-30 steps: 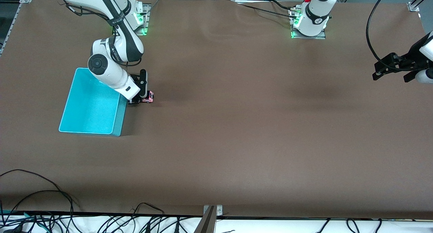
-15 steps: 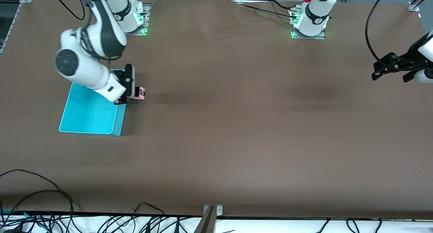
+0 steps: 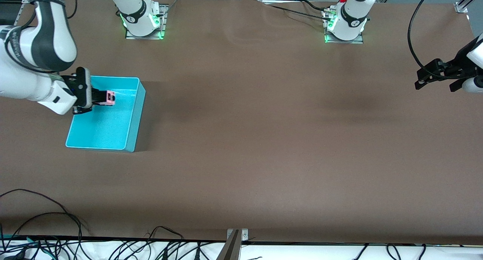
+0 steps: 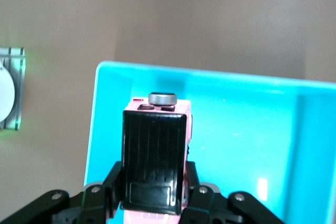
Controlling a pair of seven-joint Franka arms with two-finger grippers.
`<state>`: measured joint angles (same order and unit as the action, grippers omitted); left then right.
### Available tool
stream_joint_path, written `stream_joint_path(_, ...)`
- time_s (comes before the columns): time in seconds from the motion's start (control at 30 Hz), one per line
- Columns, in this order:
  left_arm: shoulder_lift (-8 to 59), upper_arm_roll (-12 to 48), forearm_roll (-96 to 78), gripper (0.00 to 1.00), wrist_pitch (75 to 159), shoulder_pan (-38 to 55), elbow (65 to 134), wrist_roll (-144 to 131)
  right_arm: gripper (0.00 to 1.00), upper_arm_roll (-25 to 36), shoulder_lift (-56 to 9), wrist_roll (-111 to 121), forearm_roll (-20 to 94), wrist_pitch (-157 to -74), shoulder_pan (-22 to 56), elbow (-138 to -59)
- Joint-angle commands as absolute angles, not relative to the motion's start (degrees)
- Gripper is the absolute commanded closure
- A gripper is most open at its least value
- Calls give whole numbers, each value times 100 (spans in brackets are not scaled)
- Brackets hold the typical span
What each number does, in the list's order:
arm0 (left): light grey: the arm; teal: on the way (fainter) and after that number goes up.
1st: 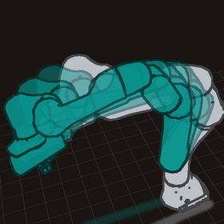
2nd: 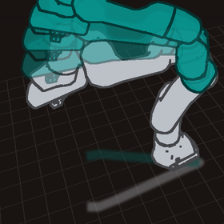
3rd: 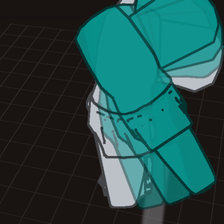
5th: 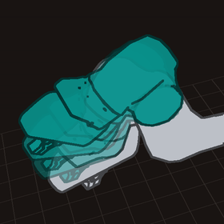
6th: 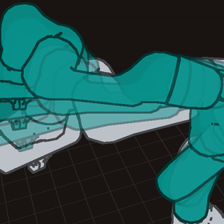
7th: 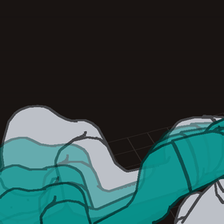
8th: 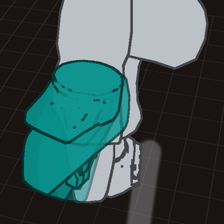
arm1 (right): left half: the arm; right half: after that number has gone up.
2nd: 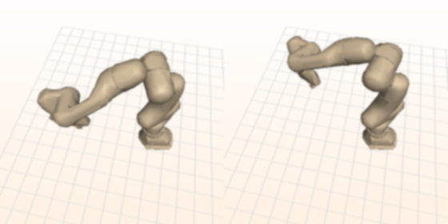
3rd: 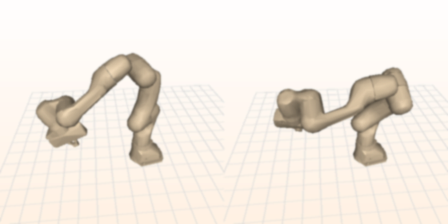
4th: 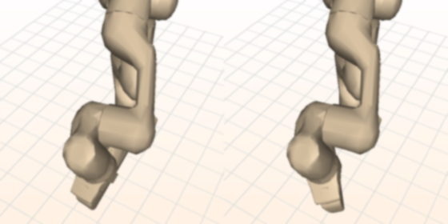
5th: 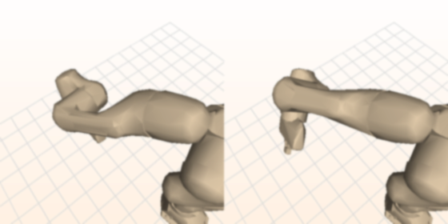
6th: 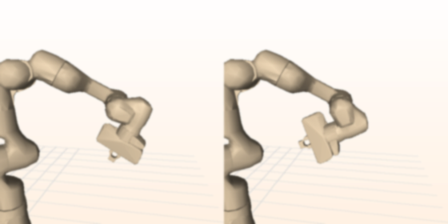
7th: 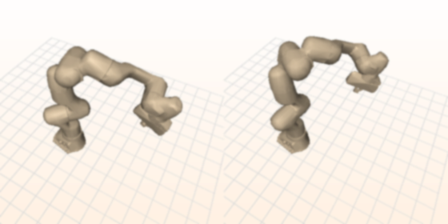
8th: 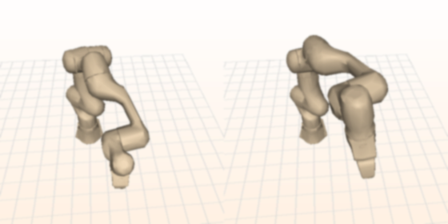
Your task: Wind and store pink jeep toy
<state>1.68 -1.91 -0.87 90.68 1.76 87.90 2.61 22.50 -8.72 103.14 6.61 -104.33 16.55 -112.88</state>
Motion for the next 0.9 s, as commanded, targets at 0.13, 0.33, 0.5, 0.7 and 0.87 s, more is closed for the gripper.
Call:
stream_joint_path(0.13, 149, -185, -167, 0, 8982, 176, 8692, 193, 73, 2408, -888, 10960, 791, -11381, 1740, -12269)
stream_joint_path(0.33, 149, -185, -167, 0, 8982, 176, 8692, 193, 73, 2408, -923, 10960, 782, -11917, 1740, -12752)
stream_joint_path(0.5, 149, -167, -158, 0, 8982, 185, 8692, 193, 73, 2417, -1019, 10969, 791, -12234, 1705, -13016)
stream_joint_path(0.7, 158, -184, -158, 0, 8982, 176, 8692, 202, 72, 2408, -1151, 10969, 809, -12603, 1556, -13271)
stream_joint_path(0.87, 158, -176, -167, 0, 8982, 185, 8692, 202, 69, 2408, -1283, 10969, 817, -12762, 1529, -13324)
